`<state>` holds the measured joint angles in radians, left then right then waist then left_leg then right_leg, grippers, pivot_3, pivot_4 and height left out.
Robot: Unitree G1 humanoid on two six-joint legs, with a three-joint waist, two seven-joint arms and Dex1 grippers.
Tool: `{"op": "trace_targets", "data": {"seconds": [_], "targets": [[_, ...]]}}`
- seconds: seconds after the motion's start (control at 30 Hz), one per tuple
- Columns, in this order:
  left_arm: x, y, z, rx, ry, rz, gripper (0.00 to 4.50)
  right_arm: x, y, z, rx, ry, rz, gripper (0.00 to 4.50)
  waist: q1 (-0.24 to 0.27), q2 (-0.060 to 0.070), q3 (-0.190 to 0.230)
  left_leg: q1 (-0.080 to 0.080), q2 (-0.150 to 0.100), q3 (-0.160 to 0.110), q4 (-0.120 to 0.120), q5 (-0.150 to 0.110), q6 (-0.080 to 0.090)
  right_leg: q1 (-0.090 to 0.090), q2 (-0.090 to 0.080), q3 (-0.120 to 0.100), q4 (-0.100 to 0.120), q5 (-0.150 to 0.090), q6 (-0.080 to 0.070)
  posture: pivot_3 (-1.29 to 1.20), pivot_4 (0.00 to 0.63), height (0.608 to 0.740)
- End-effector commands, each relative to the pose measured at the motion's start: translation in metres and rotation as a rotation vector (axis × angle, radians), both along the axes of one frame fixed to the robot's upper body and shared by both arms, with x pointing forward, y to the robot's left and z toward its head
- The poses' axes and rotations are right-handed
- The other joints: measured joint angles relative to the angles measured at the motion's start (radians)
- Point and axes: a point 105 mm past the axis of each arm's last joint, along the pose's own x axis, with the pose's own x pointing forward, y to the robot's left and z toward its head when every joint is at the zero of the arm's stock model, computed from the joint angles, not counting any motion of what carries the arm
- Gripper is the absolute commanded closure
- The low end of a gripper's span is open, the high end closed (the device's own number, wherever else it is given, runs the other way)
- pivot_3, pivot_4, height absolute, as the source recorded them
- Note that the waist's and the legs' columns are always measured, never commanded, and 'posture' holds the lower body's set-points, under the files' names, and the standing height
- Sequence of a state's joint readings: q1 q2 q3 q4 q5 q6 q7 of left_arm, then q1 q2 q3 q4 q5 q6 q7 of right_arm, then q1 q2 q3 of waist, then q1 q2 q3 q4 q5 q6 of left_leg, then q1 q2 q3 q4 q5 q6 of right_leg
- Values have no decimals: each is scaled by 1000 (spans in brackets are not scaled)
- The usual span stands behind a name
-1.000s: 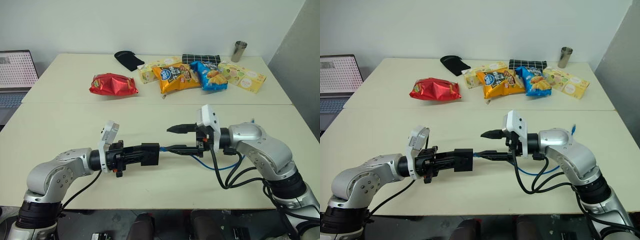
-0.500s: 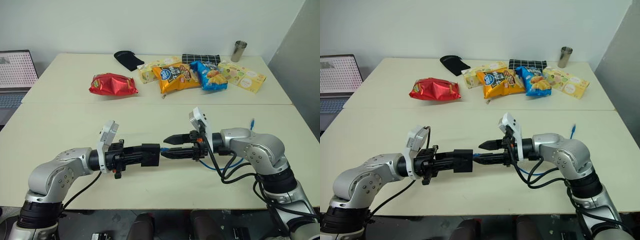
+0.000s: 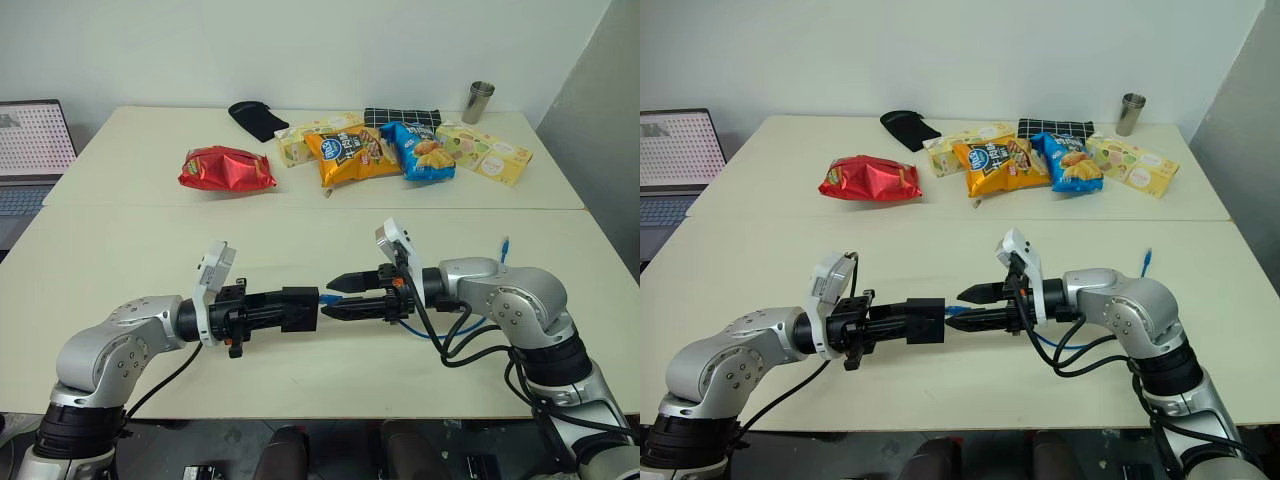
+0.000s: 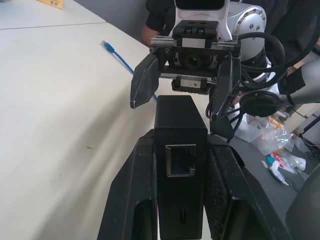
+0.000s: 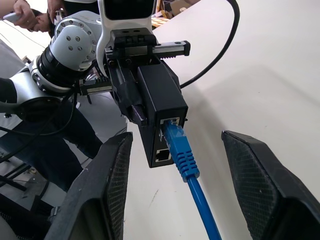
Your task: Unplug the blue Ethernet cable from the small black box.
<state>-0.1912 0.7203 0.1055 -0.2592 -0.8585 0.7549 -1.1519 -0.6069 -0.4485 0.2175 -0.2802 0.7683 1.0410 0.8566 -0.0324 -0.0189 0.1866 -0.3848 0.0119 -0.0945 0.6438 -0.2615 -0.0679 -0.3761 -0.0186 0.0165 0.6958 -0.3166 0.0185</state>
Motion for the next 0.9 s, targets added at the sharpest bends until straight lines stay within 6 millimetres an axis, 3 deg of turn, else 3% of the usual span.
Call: {"op": "trace_targets", "data": {"seconds": [0.03,0.33,0.67,0.9], "targets": [[-1,-1,3,-8,-31,-16,3705,-5,5,10,13,-38,34,2200,0,0,0,0,0,0,0,0,0,0,0,0,0,0,0,0,150,740],[-1,-2,2,-13,-30,-18,3705,-8,9,8,-7,-42,67,4320,0,0,0,0,0,0,0,0,0,0,0,0,0,0,0,0,150,740],[-6,-3,0,-11,-29,-51,3705,-7,5,6,-29,-14,99,4417,0,0,0,0,0,0,0,0,0,0,0,0,0,0,0,0,150,740],[0,13,-2,4,-38,14,3705,2,-15,3,-56,36,65,4428,0,0,0,0,0,0,0,0,0,-1,0,0,0,0,0,0,150,740]]}}
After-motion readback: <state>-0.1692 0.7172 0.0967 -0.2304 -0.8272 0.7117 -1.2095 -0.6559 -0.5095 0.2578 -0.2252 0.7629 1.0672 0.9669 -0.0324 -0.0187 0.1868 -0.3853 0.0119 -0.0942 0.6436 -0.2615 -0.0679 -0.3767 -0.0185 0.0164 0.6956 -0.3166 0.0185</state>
